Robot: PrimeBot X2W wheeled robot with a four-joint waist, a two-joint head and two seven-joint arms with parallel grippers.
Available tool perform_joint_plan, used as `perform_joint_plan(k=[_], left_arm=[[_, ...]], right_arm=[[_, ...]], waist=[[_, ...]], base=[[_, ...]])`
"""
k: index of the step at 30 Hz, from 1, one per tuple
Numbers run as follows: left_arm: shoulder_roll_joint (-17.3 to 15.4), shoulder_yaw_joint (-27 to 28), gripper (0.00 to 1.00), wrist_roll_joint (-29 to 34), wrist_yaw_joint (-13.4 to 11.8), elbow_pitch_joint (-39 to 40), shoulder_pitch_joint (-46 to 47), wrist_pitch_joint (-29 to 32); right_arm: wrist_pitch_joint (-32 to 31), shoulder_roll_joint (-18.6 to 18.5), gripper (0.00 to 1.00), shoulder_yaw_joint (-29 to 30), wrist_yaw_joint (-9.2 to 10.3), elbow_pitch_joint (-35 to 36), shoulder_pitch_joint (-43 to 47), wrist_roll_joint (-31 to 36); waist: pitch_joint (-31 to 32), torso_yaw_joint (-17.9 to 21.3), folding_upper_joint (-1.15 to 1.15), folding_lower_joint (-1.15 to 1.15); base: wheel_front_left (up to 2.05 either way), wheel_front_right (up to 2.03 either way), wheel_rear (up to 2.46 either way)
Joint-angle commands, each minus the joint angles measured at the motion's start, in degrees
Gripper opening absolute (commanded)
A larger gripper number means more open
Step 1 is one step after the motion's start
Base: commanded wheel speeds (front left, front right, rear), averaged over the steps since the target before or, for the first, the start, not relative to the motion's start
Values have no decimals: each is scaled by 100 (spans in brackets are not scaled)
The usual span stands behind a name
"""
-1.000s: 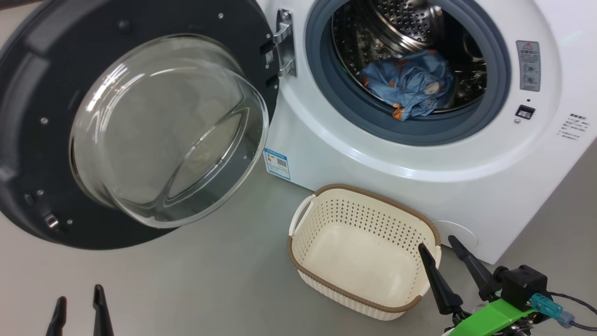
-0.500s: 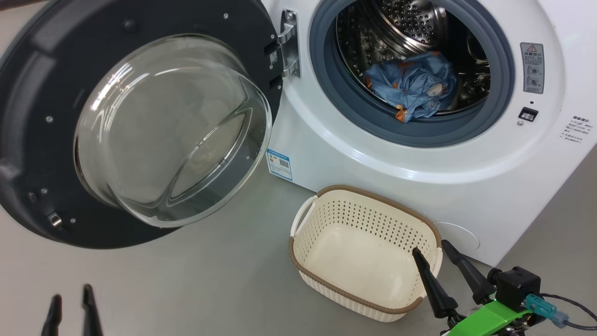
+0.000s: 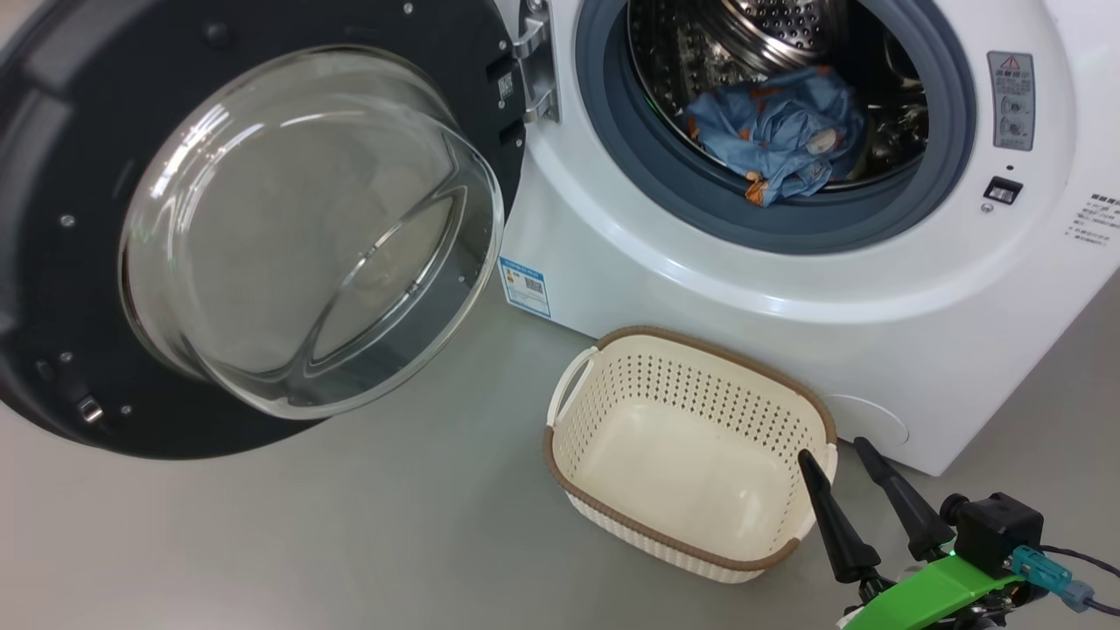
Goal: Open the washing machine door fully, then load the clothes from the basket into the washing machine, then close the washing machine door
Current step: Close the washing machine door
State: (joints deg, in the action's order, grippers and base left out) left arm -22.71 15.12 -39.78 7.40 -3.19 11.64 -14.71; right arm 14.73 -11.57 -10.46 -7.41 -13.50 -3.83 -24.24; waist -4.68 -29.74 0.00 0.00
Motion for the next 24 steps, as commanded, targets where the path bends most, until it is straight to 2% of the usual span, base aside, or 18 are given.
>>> perform_joint_plan(k=[1, 4, 7, 12, 14, 20, 24], left_arm=[[-521, 126, 0, -249, 9, -107, 460, -29], [-1018, -71, 0, -1303, 9, -827, 1168, 155], [-1424, -296, 0, -2194, 9, -1556, 1798, 599], [-1767, -569, 0, -3461, 9, -2469, 2627, 1554], [-1893, -688, 0, -4024, 9, -2881, 2940, 2197], [-2078, -910, 0, -4735, 9, -3642, 3294, 3622], [-2090, -1068, 0, -4861, 9, -3978, 3443, 4152]], right_arm=[[27, -6, 100, -85, -8, 171, -48, 87], [27, 8, 100, -34, -8, 202, -32, 129], [27, 21, 100, 18, -8, 239, -10, 161], [27, 5, 100, 70, -8, 296, 5, 213], [27, -24, 100, 67, -8, 311, -21, 229], [27, -76, 100, 53, -8, 328, -102, 256], [27, -120, 100, 63, -8, 340, -134, 269]], waist=[[-78, 6, 0, 0], [-163, 10, 0, 0], [-230, 21, 0, 0], [-354, 58, 0, 0], [-418, 99, 0, 0], [-522, 186, 0, 0], [-572, 221, 0, 0]], base=[[0, 0, 0], [0, 0, 0], [0, 0, 0], [0, 0, 0], [0, 0, 0], [0, 0, 0], [0, 0, 0]])
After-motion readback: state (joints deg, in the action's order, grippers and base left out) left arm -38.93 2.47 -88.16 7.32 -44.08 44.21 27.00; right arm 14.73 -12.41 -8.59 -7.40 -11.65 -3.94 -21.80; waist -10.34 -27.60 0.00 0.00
